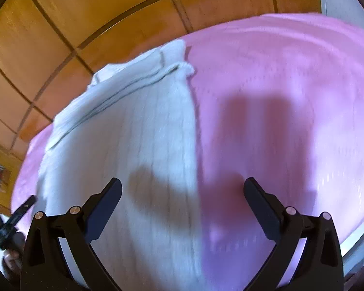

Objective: Fold small clothes

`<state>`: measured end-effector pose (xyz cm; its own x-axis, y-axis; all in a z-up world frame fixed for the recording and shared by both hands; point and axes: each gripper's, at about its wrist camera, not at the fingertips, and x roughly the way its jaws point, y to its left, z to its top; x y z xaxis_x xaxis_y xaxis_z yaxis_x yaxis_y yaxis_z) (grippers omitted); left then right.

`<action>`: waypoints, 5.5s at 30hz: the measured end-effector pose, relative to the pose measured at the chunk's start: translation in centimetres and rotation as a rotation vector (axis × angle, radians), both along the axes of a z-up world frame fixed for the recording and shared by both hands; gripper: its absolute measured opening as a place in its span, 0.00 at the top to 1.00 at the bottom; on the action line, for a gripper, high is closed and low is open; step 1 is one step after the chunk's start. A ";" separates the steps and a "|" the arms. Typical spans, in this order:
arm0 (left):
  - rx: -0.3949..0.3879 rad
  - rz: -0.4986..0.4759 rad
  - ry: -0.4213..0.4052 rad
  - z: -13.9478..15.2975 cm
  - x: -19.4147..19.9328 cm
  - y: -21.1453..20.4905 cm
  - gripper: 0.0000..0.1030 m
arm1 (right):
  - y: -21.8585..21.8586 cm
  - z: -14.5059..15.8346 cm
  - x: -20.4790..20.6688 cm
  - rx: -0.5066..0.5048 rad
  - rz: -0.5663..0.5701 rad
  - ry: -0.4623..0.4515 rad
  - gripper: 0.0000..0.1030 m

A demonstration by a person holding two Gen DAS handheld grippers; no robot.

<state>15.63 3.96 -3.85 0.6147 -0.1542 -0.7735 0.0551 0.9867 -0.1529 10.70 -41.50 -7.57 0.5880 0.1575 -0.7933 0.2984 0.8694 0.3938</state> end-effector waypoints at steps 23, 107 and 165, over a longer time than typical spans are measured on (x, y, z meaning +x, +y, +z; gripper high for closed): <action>-0.464 -0.212 0.106 1.5 -6.8 4.8 0.94 | 4.8 4.4 -5.9 0.234 0.265 -0.077 0.86; -0.309 -0.288 -0.028 3.6 -5.0 4.8 0.94 | 2.4 8.5 -5.1 -0.206 0.202 -0.114 0.94; -0.055 -0.163 -0.001 0.9 15.8 -7.1 0.97 | 7.5 3.6 17.6 -0.209 0.199 -0.081 0.95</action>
<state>31.47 -3.09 -2.91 0.5791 -0.2936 -0.7606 0.2135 0.9550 -0.2061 28.35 -33.96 -3.97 0.6250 0.1143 -0.7722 0.0892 0.9723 0.2162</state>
